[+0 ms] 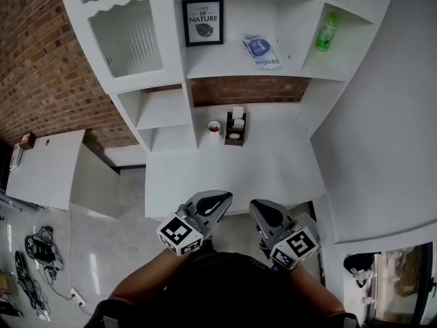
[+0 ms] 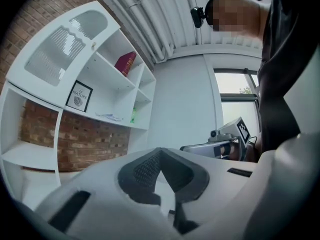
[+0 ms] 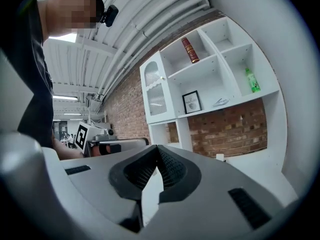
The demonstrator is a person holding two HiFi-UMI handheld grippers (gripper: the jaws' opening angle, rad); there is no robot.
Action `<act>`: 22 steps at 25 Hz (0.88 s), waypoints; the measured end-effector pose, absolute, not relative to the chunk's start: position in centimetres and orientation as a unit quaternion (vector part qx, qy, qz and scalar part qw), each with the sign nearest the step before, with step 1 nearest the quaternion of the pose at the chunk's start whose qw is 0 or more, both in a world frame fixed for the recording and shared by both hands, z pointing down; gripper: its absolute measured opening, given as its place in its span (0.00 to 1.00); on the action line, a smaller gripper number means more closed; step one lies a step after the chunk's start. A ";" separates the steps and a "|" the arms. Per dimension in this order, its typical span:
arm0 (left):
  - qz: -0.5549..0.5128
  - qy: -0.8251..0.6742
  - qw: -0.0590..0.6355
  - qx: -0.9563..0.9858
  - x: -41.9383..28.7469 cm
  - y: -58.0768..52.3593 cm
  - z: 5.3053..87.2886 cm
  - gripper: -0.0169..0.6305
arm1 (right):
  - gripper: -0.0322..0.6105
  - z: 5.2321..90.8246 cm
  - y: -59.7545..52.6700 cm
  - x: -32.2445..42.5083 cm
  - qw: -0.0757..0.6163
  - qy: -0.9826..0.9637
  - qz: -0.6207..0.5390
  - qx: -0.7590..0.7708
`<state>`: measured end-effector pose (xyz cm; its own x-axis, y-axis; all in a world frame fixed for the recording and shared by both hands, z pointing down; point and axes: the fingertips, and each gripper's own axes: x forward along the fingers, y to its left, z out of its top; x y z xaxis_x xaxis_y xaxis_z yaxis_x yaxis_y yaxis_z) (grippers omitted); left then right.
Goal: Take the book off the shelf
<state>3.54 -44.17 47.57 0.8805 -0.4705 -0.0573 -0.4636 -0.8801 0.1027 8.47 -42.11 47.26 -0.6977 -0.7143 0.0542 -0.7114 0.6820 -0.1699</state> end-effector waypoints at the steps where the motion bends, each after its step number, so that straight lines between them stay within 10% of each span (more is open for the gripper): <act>1: -0.041 -0.235 0.039 0.970 2.8 -45.1 47.1 0.04 | 0.07 46.5 -43.1 7.7 0.017 0.916 -0.084 -0.392; 22: -0.045 -0.209 -0.080 0.974 -0.8 -61.2 35.2 0.04 | 0.07 31.1 -60.5 5.8 0.014 0.915 0.096 -0.392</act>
<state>-0.84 -61.21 35.25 0.9090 -0.3992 -0.1202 -0.4134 -0.9003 -0.1363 5.82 -60.49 31.07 -0.6915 -0.7153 -0.1009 -0.7206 0.6735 0.1644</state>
